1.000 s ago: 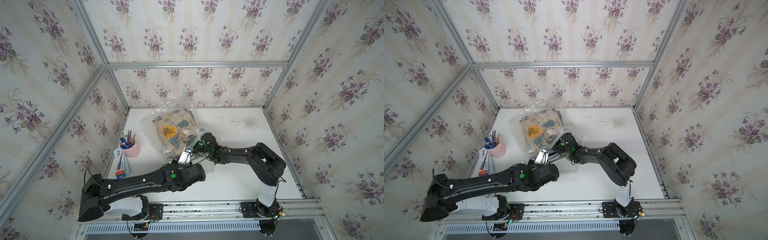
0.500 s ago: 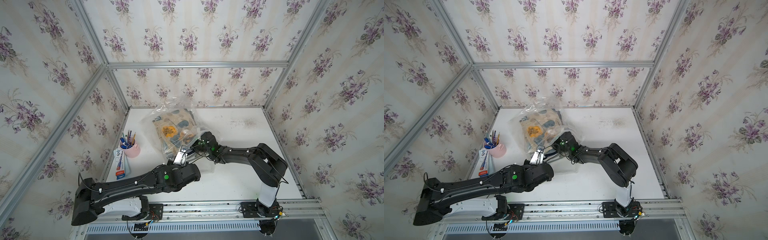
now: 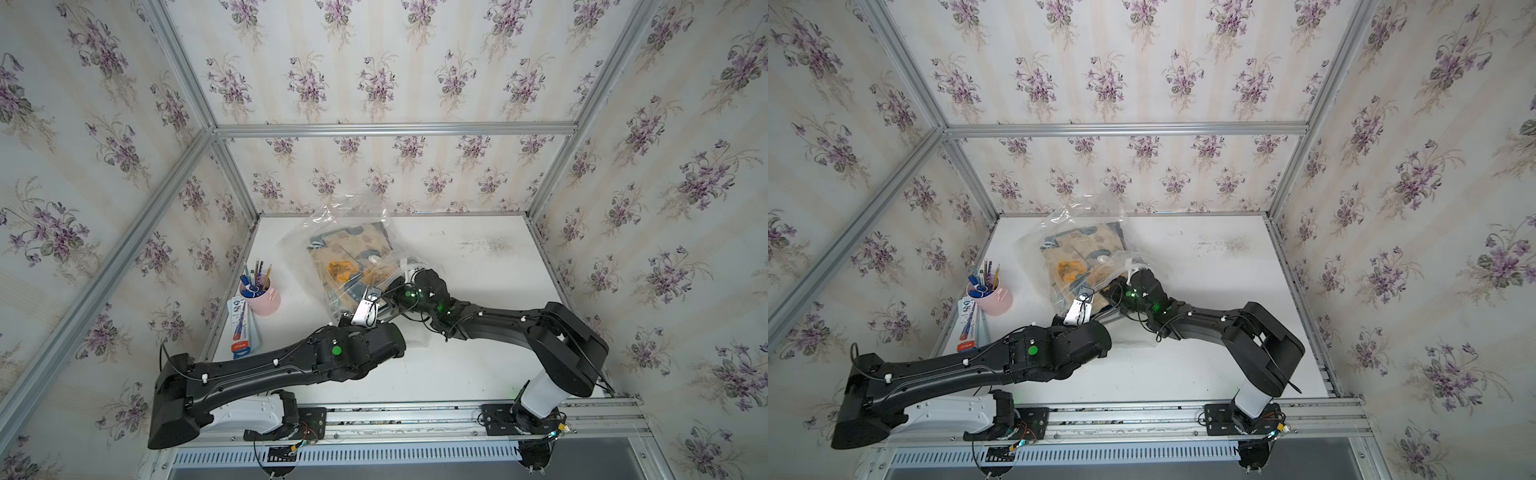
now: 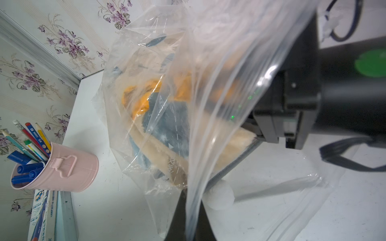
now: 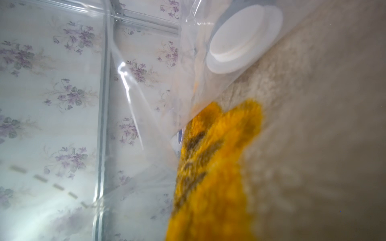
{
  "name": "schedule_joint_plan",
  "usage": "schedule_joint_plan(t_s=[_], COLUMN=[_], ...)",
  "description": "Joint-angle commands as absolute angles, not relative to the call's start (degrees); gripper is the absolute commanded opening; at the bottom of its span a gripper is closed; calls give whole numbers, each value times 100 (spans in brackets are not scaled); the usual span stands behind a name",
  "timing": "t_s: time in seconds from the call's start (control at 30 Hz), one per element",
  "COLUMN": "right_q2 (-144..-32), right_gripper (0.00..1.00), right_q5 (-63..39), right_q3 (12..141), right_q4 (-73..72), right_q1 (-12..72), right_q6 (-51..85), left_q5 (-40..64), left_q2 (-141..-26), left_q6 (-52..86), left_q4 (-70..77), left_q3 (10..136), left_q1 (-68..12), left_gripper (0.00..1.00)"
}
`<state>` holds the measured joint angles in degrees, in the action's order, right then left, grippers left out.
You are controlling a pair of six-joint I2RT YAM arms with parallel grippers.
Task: Take the blanket out of the vacuum bag
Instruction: Take out the blanket from the vacuum bag.
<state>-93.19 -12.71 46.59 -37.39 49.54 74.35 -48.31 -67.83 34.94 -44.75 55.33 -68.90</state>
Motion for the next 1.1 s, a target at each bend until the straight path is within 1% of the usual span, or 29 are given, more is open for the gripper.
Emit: schedule_joint_plan(t_s=[0.0,0.43,0.7,0.93,1.07], right_q2=[-8977,-7526,-6098,-4992,-4535], right_gripper=[0,0,0,0,0], right_q5=[-1318,-1163,-802,-564,-434], right_q3=[4394,3140,2678,2730,3109], right_q4=[-3940,-3600,-2586,-1771,-1217], right_q1=[4969,5202,5269,5342,5376], right_q6=[7356,7308,7105,6873,6569], left_q5=[-5012,-5022,-5046,-5085,-5072], left_q2=[-6803,-6757,-6758,-6758,-6832], left_q6=[3422,3586,3643,3752,3883], left_q4=[-4410,-4359,-4376,-4402,-4402], left_q3=[5596,5506,5502,5476,5467], left_q1=[-6894,-6884,-6882,-6873,-6878], left_gripper=[4,4,4,4,4])
